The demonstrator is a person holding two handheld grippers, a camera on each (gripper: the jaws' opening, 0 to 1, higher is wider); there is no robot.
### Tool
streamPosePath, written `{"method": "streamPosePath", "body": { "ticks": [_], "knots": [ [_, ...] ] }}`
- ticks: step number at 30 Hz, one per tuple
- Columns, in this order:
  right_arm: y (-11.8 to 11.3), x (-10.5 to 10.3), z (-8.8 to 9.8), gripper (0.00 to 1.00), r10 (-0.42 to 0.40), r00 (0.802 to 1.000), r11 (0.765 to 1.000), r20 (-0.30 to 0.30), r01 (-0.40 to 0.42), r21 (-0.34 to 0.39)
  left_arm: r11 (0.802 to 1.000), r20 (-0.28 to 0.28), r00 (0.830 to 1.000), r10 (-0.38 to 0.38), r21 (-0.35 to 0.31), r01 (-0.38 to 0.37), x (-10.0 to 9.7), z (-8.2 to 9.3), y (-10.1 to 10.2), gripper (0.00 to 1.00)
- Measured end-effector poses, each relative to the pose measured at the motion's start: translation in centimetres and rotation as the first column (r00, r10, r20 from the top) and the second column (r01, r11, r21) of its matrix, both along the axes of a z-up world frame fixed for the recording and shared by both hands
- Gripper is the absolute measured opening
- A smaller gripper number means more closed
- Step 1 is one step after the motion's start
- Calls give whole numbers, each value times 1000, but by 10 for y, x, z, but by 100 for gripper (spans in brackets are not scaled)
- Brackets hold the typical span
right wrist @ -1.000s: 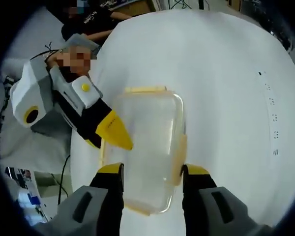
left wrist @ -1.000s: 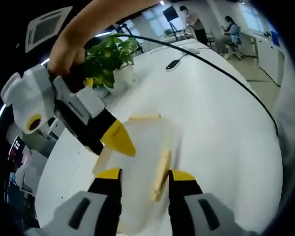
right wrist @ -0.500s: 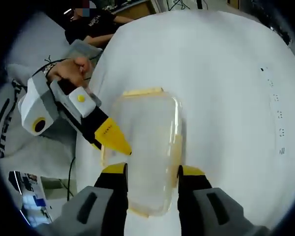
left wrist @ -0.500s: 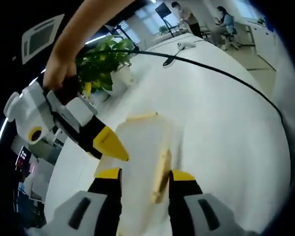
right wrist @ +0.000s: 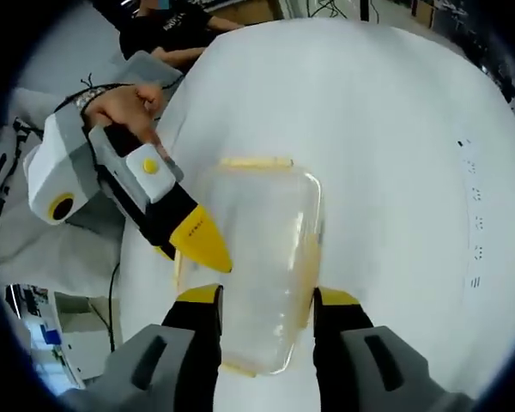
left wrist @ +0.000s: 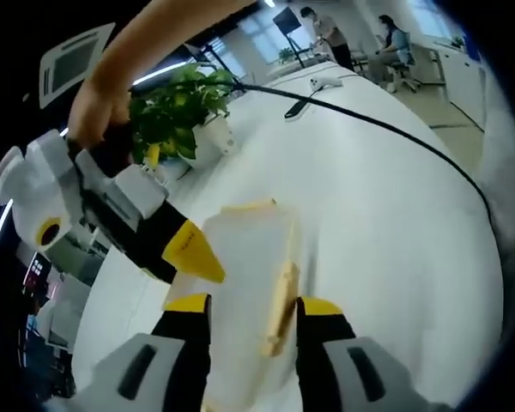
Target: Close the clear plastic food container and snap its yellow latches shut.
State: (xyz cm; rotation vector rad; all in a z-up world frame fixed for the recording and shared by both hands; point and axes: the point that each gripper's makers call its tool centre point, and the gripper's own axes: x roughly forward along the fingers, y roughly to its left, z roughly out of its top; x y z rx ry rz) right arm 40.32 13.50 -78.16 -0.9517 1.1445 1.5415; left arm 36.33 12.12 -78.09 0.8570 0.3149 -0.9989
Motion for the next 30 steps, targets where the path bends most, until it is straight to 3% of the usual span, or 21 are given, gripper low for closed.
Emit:
{"method": "streamPosePath", "body": {
  "ticks": [2, 5, 6, 9, 14, 17, 19, 20, 21, 22, 24, 27, 28, 29, 30],
  "knots": [
    [-1, 0, 1, 38, -38, 999, 999, 27, 38, 8, 1000, -27, 1000, 6, -22, -7, 1, 2, 0, 34],
    [-6, -4, 2, 38, -148, 988, 989, 54, 149, -10, 988, -138, 989, 58, -134, -77, 2, 7, -2, 34],
    [-6, -2, 1, 38, -174, 982, 984, 76, 175, -8, 988, -138, 989, 61, -134, -79, 3, 7, -1, 34],
    [-4, -4, 4, 38, -157, 977, 988, 142, 156, 17, 993, -79, 996, 37, -106, -45, 2, 4, -1, 35],
    [-4, -6, 8, 36, -177, 958, 984, 226, 168, 60, 999, -83, 997, -8, -47, 4, -1, 3, 0, 38],
    [-5, -6, 12, 37, -249, 930, 966, 272, 218, 137, 999, -82, 996, -36, -9, 35, -3, 2, 1, 40],
    [-8, 0, 16, 41, -309, 891, 943, 333, 244, 225, 998, -93, 994, -61, 9, 62, -6, 2, 1, 43],
    [-11, 5, 16, 46, -328, 880, 937, 343, 257, 237, 996, -153, 984, -90, -7, 90, -13, 1, 0, 48],
    [-15, 5, 18, 50, -357, 868, 925, 345, 278, 260, 997, -194, 978, -75, -37, 69, -15, 2, 1, 50],
    [-18, 7, 25, 51, -424, 842, 888, 333, 314, 337, 997, -234, 972, -31, -75, 14, -15, 6, 6, 51],
    [-25, 3, 37, 48, -528, 807, 808, 264, 382, 449, 989, -228, 973, 24, -139, -57, -8, 18, 14, 51],
    [-40, -4, 48, 51, -594, 778, 733, 203, 420, 534, 969, -206, 974, 93, -204, -136, 0, 29, 29, 52],
    [-44, -8, 47, 56, -613, 769, 713, 182, 440, 546, 969, -211, 972, 102, -201, -146, 0, 29, 32, 53],
    [-48, -13, 45, 68, -635, 758, 690, 151, 468, 553, 966, -237, 962, 134, -184, -180, -2, 25, 39, 55],
    [-50, -16, 44, 76, -638, 756, 682, 148, 466, 564, 962, -230, 962, 148, -193, -194, -1, 25, 43, 58]
  ]
}}
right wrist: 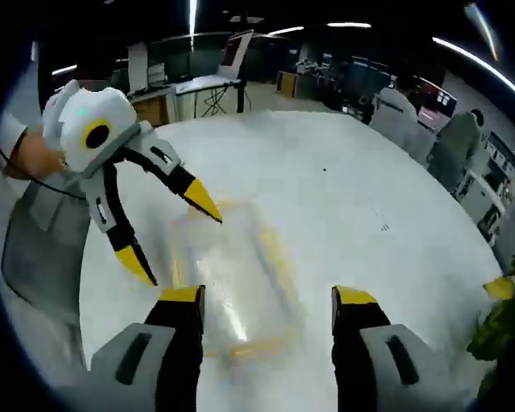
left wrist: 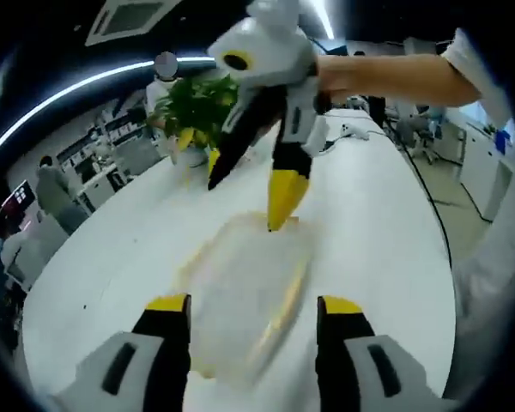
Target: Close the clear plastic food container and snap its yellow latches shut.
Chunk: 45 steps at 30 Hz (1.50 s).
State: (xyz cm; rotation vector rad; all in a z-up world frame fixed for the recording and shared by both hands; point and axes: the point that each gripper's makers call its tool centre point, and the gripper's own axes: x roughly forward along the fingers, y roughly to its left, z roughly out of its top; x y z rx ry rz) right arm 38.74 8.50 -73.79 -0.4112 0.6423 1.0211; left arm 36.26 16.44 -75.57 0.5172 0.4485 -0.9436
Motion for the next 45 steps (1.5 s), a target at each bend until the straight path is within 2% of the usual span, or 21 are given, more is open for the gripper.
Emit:
{"method": "streamPosePath", "body": {
  "ticks": [1, 4, 6, 8, 10, 11, 12, 13, 14, 17, 18, 20, 24, 28, 30, 32, 37, 45],
  "knots": [
    [-2, -2, -1, 80, -2, 1000, 1000, 12, 2, 11, 1000, 9, 1000, 20, -7, -20, 2, 0, 3, 62],
    [-9, -9, -10, 72, -20, 1000, 1000, 18, 19, 23, 996, 22, 996, 85, -39, -84, 7, 0, 13, 74],
    [-10, -13, -21, 74, -29, 1000, 999, 2, 29, 27, 990, 19, 990, 137, -44, -136, 11, -5, 21, 80],
    [-11, -18, -35, 82, -42, 999, 999, -12, 42, 8, 979, -5, 981, 194, -56, -194, 14, -13, 26, 85],
    [-13, -20, -49, 84, -39, 999, 999, -12, 38, -39, 970, -46, 972, 229, -71, -232, 17, -22, 27, 86],
    [-15, -19, -56, 79, -34, 999, 996, 3, 35, -78, 962, -83, 963, 258, -72, -264, 20, -28, 28, 85],
    [-15, -19, -60, 72, -25, 1000, 995, 12, 26, -96, 959, -95, 959, 267, -75, -274, 21, -31, 28, 85],
    [-13, -20, -64, 66, -17, 1000, 994, 9, 18, -107, 959, -91, 960, 265, -77, -272, 22, -31, 26, 86],
    [-13, -21, -70, 66, -32, 999, 992, -6, 31, -126, 958, -88, 959, 270, -77, -277, 25, -34, 25, 86],
    [-8, -17, -78, 79, -53, 999, 992, 2, 53, -117, 968, -94, 966, 241, -51, -247, 24, -41, 20, 86],
    [-6, -15, -80, 79, -52, 999, 992, 0, 52, -116, 971, -100, 967, 233, -21, -236, 24, -46, 19, 85],
    [0, -16, -79, 76, -52, 999, 994, -9, 51, -93, 974, -89, 970, 225, -1, -226, 27, -49, 18, 83],
    [5, -8, -76, 79, -74, 997, 994, 18, 75, -75, 978, -9, 979, 205, 47, -205, 32, -49, 19, 73],
    [1, -3, -80, 73, -72, 997, 993, 32, 75, -95, 977, -15, 978, 209, 51, -208, 30, -50, 20, 73],
    [2, -3, -79, 72, -74, 997, 994, 15, 75, -81, 967, -77, 964, 255, 16, -255, 26, -49, 21, 70],
    [5, -3, -78, 72, -68, 998, 995, 9, 69, -77, 968, -62, 966, 249, 18, -249, 26, -49, 24, 70],
    [23, -3, -79, 71, -56, 998, 997, 23, 57, -53, 969, -48, 969, 244, 59, -241, 27, -51, 42, 68],
    [71, 3, -78, 70, -31, 999, 999, 31, 31, -8, 954, -61, 959, 276, 134, -267, 33, -55, 94, 65]
  ]
}}
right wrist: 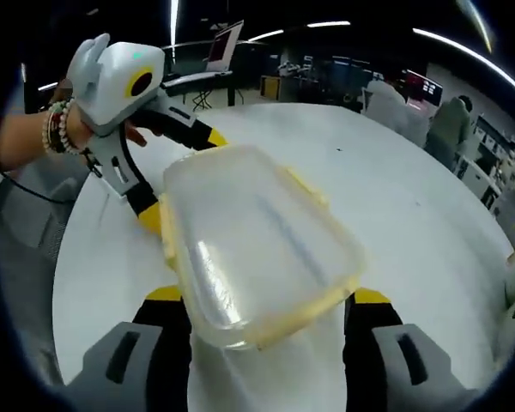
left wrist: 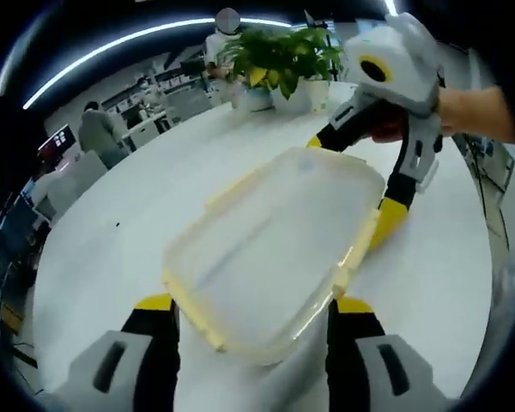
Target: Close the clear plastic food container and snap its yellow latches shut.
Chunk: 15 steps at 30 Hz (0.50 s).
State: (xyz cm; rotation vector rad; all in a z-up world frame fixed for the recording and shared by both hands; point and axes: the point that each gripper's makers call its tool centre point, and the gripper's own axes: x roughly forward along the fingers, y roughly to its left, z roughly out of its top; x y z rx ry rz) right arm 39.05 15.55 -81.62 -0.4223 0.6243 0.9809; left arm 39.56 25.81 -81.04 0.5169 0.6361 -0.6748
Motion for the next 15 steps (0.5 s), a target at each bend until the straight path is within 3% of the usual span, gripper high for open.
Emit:
{"method": "streamPosePath", "body": {
  "ticks": [6, 15],
  "knots": [
    [37, 13, 1, 70, -8, 1000, 999, 22, 7, 37, 998, -15, 1000, 14, 59, -13, 12, -4, 38, 63],
    [66, 35, 2, 69, -32, 999, 998, 25, 30, 49, 995, -12, 999, 38, 95, -37, 25, -5, 67, 57]
  ]
}}
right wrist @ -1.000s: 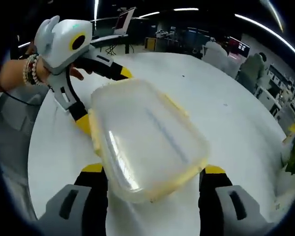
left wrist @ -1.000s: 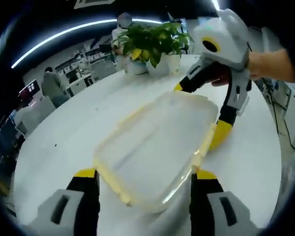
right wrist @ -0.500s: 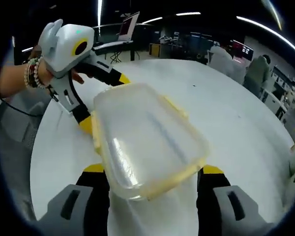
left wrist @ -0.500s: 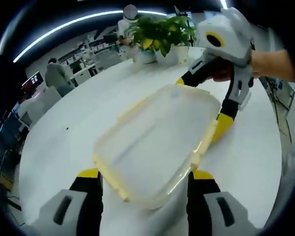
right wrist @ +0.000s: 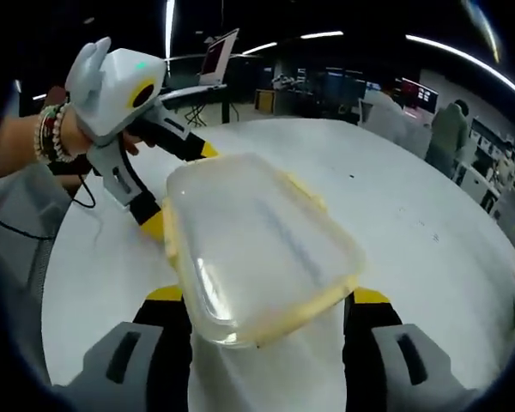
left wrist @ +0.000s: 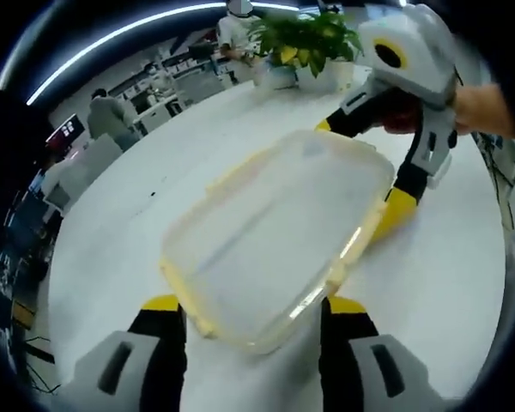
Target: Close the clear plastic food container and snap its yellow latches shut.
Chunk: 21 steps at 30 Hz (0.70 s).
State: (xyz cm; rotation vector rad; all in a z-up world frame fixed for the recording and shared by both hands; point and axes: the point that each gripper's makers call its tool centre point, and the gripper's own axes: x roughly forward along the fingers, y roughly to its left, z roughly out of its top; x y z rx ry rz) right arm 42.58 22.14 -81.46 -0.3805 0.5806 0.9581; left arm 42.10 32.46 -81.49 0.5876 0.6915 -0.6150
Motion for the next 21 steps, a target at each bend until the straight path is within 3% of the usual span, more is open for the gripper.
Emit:
{"method": "streamPosePath", "body": {
  "ticks": [13, 21],
  "knots": [
    [14, 24, -1, 69, 10, 1000, 1000, -7, -10, -11, 999, -13, 1000, -13, 52, 14, 21, 1, 17, 53],
    [13, 26, -1, 69, 10, 1000, 1000, -10, -10, -19, 998, -13, 1000, -22, 53, 23, 24, 1, 18, 53]
  ]
}}
